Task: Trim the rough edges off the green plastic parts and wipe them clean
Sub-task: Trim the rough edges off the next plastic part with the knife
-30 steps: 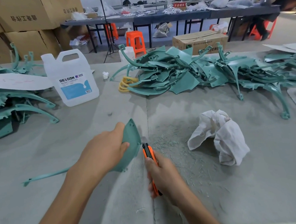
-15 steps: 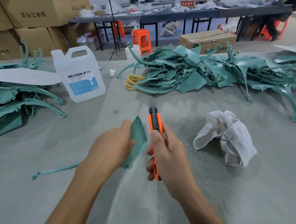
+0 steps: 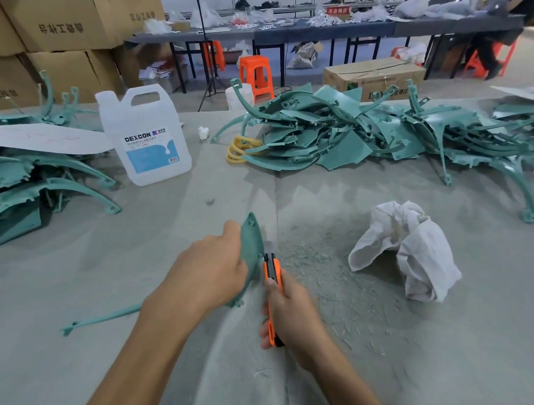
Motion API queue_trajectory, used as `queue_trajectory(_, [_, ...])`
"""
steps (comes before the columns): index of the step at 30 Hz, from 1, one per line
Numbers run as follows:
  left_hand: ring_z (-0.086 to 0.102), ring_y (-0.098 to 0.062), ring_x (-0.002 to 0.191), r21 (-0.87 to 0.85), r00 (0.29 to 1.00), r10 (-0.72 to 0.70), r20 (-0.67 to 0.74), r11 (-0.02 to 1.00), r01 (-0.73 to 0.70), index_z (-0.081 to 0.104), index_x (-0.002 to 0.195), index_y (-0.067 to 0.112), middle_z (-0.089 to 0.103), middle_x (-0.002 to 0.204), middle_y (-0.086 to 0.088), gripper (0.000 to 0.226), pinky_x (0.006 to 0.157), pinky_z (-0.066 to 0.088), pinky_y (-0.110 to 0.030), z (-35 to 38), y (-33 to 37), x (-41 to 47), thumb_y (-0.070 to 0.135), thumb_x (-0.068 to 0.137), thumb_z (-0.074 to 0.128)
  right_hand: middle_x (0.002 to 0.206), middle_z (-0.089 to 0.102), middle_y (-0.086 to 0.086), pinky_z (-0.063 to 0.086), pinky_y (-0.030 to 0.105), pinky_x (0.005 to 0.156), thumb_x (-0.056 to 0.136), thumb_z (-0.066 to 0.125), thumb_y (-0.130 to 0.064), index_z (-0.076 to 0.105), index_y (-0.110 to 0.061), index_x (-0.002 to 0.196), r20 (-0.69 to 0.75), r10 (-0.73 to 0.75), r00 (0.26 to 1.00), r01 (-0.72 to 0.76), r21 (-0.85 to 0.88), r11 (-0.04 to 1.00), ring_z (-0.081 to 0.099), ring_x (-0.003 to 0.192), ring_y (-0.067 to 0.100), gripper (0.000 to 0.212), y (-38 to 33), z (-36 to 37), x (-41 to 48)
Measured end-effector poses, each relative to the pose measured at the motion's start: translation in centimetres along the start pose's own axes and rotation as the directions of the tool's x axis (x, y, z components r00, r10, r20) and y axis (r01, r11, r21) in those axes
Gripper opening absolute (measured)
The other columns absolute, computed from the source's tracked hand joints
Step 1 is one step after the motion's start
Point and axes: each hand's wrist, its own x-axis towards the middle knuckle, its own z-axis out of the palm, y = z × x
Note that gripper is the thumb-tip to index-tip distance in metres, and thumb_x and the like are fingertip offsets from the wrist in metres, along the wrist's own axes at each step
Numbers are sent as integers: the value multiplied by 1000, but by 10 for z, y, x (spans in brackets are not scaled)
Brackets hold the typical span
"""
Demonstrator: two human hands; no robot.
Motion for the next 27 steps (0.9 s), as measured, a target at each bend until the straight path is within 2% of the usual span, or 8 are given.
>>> queue_trajectory(4, [45, -22, 60, -28, 999, -1, 48, 1000, 2, 25, 92, 18, 45, 70, -6, 21, 48, 26, -36, -4, 7, -5, 18, 90, 46, 81, 53, 12, 48, 31, 43, 107, 43, -30, 59, -34, 114, -19, -36, 999, 36, 39, 999, 56, 46, 22, 18, -4, 3, -9])
queue_trajectory(9, [48, -20, 62, -51, 998, -38, 54, 998, 40, 25, 90, 19, 48, 73, -5, 21, 48, 28, -35, -6, 8, -9, 18, 91, 46, 82, 56, 8, 50, 31, 43, 107, 43, -32, 55, -40, 131, 20, -163, 986, 161, 69, 985, 57, 47, 19, 28, -29, 7, -25])
queue_trajectory(13, [50, -21, 62, -64, 997, -56, 56, 996, 60, 25, 89, 20, 50, 73, -6, 24, 47, 30, -35, -4, 9, -11, 16, 86, 48, 72, 59, -5, 51, 32, 42, 103, 45, -38, 57, -50, 129, 27, -291, 956, 285, 126, 950, 57, 47, 18, 31, -46, 8, -34])
queue_trajectory(17, [47, -21, 59, -61, 998, -46, 32, 997, 48, 22, 84, 20, 49, 71, -6, 24, 46, 26, -35, -3, 6, -12, 14, 88, 44, 77, 55, 3, 50, 32, 44, 106, 44, -34, 61, -44, 119, -68, -208, 976, 216, 139, 967, 55, 46, 19, 24, -32, 0, -24])
queue_trajectory(22, [47, -21, 59, -65, 998, -49, 38, 997, 51, 20, 81, 20, 49, 71, -7, 27, 46, 25, -35, -3, 9, -13, 12, 89, 43, 77, 54, 8, 50, 33, 45, 107, 42, -31, 55, -40, 126, -46, -62, 997, 62, -6, 998, 56, 45, 18, 25, 3, 6, -9])
queue_trajectory(24, [49, -20, 61, -92, 996, -67, 51, 993, 71, 20, 81, 21, 51, 73, -7, 27, 46, 27, -34, -4, 10, -13, 11, 90, 43, 74, 55, 8, 52, 36, 46, 107, 41, -32, 52, -37, 129, -41, -45, 998, 43, -46, 998, 57, 46, 21, 25, 8, 7, -6])
queue_trajectory(27, [51, -21, 63, -119, 994, -84, 65, 989, 91, 21, 81, 21, 51, 74, -7, 25, 47, 28, -34, -6, 11, -14, 11, 90, 43, 76, 56, 9, 55, 42, 47, 107, 40, -32, 53, -34, 121, -11, -65, 998, 64, -65, 996, 59, 47, 23, 19, 3, 8, -8])
